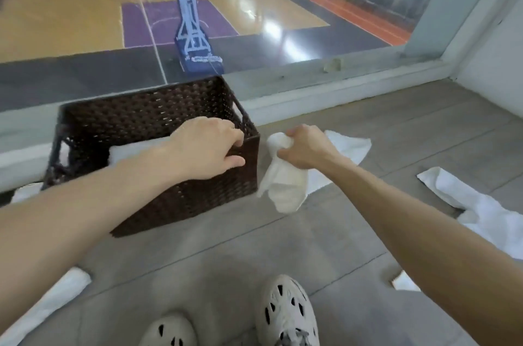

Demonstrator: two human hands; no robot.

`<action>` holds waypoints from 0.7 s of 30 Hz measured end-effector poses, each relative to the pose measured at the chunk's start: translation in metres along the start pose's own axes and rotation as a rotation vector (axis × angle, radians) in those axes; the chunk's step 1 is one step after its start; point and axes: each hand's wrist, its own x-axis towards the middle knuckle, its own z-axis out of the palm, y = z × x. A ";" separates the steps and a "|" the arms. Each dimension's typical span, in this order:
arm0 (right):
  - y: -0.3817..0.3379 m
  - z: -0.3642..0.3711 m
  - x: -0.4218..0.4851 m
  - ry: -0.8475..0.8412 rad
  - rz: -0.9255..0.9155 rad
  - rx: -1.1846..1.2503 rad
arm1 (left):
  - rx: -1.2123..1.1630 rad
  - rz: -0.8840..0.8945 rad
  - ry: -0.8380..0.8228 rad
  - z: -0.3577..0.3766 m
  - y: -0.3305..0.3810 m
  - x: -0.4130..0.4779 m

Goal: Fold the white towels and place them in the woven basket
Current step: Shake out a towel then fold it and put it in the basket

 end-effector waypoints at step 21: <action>-0.135 -0.110 -0.220 0.099 -0.302 0.886 | -0.967 -0.684 0.577 -0.123 0.063 -0.230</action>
